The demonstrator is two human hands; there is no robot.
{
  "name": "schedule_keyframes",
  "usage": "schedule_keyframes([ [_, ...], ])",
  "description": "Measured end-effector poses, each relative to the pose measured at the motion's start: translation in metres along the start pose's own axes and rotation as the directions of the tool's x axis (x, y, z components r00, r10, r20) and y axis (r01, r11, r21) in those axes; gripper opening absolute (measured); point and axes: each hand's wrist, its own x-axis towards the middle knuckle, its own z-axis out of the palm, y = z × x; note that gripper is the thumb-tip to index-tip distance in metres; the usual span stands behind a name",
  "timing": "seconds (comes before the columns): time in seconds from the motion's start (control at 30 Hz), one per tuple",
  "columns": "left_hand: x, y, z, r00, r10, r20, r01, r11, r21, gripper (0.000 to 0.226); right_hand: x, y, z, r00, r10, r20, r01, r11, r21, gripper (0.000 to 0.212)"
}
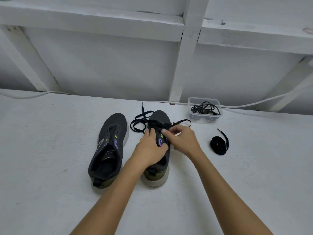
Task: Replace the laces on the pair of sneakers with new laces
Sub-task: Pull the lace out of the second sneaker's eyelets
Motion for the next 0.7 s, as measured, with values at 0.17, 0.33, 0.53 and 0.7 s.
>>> schedule_keyframes([
  [0.17,0.0,0.0,0.0,1.0,0.0,0.001,0.0,1.0,-0.007,0.083,0.005,-0.008,0.0,0.983,-0.094,-0.159,0.103,0.993,0.052,0.011],
  [0.33,-0.002,0.001,-0.001,1.0,-0.003,0.01,0.003,1.0,-0.011,0.084,0.006,-0.01,-0.015,0.904,0.199,-0.378,-0.032,0.914,0.405,0.014],
  [0.53,-0.004,0.003,-0.002,1.0,-0.011,0.004,0.011,1.0,0.003,0.083,-0.003,-0.001,0.004,0.998,0.057,0.022,-0.059,0.988,0.142,0.018],
  [0.7,-0.004,0.004,-0.002,1.0,0.001,0.015,-0.001,1.0,0.006,0.081,0.009,-0.006,-0.003,0.974,0.064,-0.217,0.0,0.959,0.282,0.012],
])
